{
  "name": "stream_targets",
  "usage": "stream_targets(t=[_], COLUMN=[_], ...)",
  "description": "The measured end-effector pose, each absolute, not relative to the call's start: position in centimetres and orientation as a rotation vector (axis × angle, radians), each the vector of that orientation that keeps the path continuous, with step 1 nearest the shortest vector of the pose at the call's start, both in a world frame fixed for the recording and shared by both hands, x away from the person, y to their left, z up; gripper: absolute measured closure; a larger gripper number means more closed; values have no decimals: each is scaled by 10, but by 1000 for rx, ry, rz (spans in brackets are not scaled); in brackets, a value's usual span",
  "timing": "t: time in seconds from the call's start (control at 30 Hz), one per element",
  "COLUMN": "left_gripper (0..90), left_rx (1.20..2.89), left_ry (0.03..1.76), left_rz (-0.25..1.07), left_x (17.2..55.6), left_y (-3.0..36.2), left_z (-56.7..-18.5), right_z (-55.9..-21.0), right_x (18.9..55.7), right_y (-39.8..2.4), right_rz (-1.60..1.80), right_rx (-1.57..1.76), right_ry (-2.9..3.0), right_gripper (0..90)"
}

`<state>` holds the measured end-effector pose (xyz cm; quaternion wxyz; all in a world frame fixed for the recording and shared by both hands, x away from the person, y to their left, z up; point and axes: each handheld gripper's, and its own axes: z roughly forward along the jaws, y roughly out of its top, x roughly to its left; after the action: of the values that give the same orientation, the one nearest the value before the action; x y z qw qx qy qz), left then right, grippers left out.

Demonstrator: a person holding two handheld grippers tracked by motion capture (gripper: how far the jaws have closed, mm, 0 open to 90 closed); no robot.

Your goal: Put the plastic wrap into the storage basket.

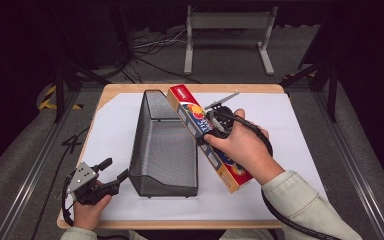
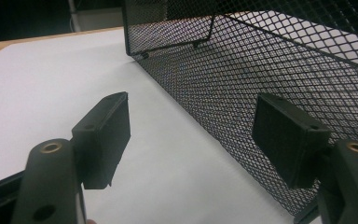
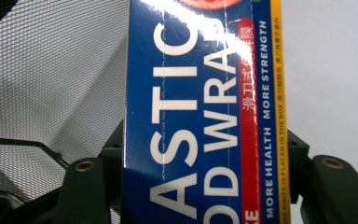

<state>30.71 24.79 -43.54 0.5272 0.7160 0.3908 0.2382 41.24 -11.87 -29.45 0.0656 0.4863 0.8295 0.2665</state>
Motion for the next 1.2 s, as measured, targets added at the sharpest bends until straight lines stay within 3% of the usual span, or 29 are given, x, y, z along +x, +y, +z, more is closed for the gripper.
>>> stream_targets(t=[0.4, 1.2], left_gripper=[286, 287], left_rx=[1719, 1719], left_ry=[937, 936], left_rz=[571, 572], left_x=[307, 308], left_y=[247, 247], left_z=[-436, -436], right_z=[-299, -326], right_x=[414, 413], right_y=[-93, -52], right_rz=[815, 734], right_rx=[1374, 1537], right_ry=[2549, 2520], right_gripper=[402, 400])
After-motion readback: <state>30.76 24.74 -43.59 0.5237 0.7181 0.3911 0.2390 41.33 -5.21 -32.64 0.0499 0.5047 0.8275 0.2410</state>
